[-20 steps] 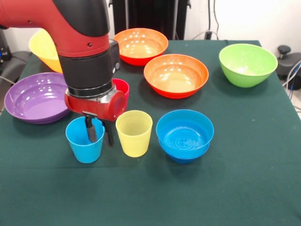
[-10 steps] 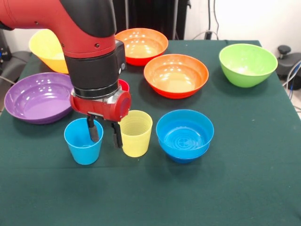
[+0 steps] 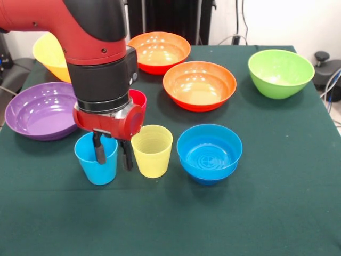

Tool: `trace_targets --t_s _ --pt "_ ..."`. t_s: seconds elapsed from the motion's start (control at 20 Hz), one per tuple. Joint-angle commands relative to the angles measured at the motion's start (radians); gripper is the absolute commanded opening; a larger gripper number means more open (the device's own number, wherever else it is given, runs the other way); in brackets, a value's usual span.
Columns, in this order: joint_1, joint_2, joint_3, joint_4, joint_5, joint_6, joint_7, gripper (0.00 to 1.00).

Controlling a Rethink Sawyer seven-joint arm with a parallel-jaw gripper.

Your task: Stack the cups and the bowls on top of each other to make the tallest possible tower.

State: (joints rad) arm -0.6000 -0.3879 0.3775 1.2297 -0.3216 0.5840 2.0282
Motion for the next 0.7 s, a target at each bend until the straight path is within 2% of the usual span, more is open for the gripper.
trace_targets --t_s 0.05,0.35,0.7 --pt "0.042 0.010 -0.038 -0.051 -0.086 0.148 -0.140 1.00" --pt "0.060 0.030 -0.080 -0.062 -0.124 0.187 -0.178 1.00" --pt "0.058 0.047 -0.085 -0.038 -0.125 0.177 -0.160 1.00"
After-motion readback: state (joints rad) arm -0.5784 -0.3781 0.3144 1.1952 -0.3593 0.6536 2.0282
